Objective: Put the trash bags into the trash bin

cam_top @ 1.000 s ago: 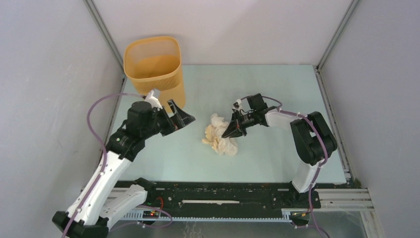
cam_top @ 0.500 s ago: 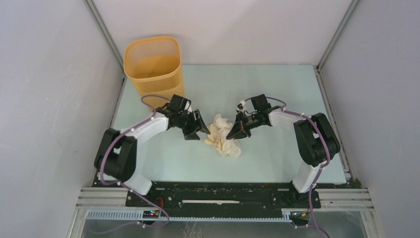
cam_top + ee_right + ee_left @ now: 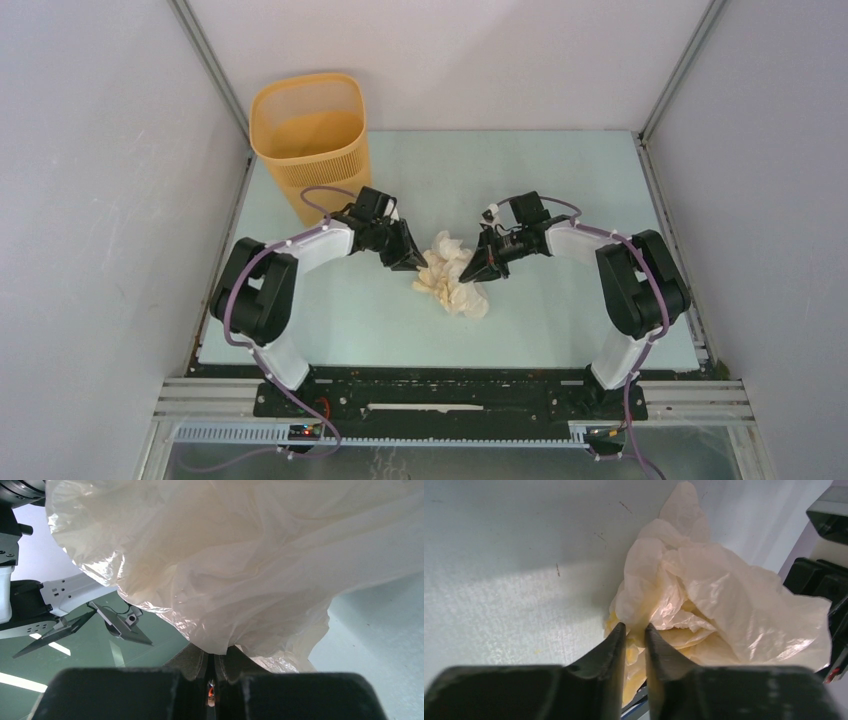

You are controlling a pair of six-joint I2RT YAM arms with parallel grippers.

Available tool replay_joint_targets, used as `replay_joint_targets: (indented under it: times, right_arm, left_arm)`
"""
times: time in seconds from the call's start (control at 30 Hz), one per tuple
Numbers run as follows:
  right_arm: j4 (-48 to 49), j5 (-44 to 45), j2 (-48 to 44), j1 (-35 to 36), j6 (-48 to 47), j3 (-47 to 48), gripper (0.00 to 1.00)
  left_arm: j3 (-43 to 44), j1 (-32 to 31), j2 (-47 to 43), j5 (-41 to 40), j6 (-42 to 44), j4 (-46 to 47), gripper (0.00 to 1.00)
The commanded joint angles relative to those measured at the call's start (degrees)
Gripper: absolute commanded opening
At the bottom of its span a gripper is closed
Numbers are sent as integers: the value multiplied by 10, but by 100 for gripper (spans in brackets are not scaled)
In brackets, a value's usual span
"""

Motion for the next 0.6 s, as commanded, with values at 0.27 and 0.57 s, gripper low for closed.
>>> replay_joint_targets:
  times: [0.27,0.57]
  right_arm:
    - [-115,34,-45,-96,-112,-8,19]
    - [-133,52,-62,-134,-132,-8,23]
  left_arm:
    - [-104,116,-247,13,69,-29,0]
    - [-132,131,-380,65,39,-52,0]
